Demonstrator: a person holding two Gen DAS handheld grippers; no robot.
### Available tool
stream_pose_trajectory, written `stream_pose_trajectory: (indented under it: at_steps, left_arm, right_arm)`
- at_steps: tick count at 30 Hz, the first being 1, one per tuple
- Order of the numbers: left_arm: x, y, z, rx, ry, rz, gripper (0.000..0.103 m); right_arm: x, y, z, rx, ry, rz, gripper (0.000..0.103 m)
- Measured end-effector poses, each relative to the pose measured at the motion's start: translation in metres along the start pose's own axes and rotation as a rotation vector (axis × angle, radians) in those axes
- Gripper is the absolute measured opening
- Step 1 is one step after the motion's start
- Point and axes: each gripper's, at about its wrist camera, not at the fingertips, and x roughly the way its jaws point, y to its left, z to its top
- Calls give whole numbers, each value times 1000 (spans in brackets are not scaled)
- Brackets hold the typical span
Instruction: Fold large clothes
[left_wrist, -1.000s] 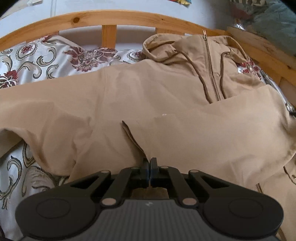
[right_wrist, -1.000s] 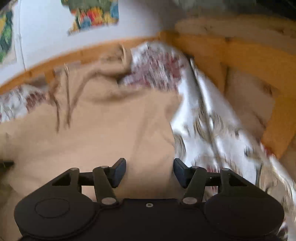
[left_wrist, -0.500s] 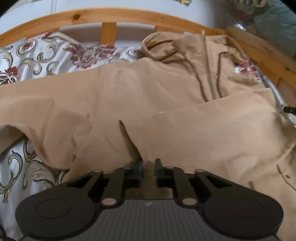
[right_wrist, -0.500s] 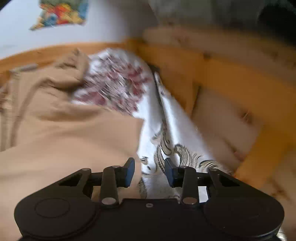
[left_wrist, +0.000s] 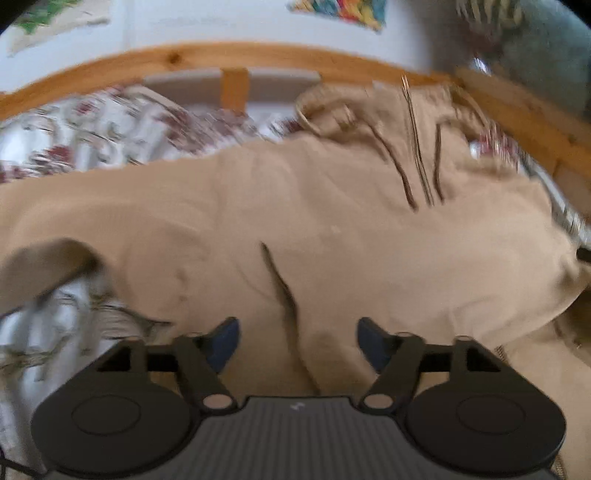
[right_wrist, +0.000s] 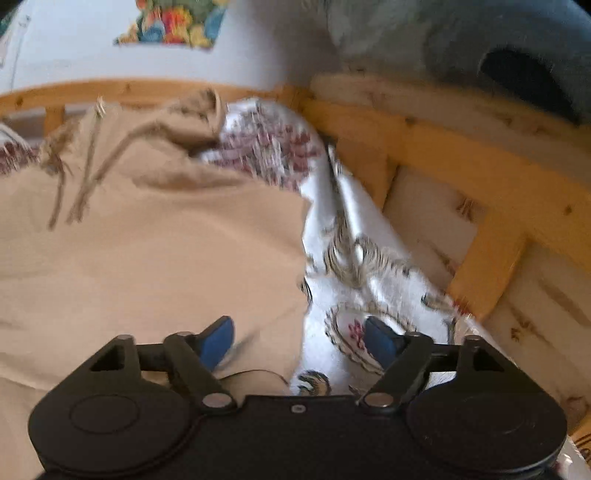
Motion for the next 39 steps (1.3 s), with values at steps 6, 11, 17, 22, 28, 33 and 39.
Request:
stream_pose_trajectory:
  at_steps: [6,11,17,22,28,33,39]
  left_arm:
    - [-81,52,-16,-90,-65,124,95]
    - [-132,111,-36,-276,-96,244,101]
    - [-161,154,-39,-544,-192,266,102]
    - [-144,137,-14,-634,-281,390,102]
    - [-80,111,19,-654,-218,757,102]
    - [-75,141,29,-740,-141,992,102]
    - [-128,191,-6,-901,-165,1126,102]
  right_arm:
    - [-35,47,12,17,-106,173,102]
    - [-38,111,18,-67,-130,360,102]
    - [-49,187,16,-245,-138,494,102]
    - [-52,194,12,-169,-66,529,102]
    - [-65,176,3,-93,-51,500,102]
    - [-73,155,-12,-35,-58,455,102]
    - [-77,146,-18,8,-66,497,102]
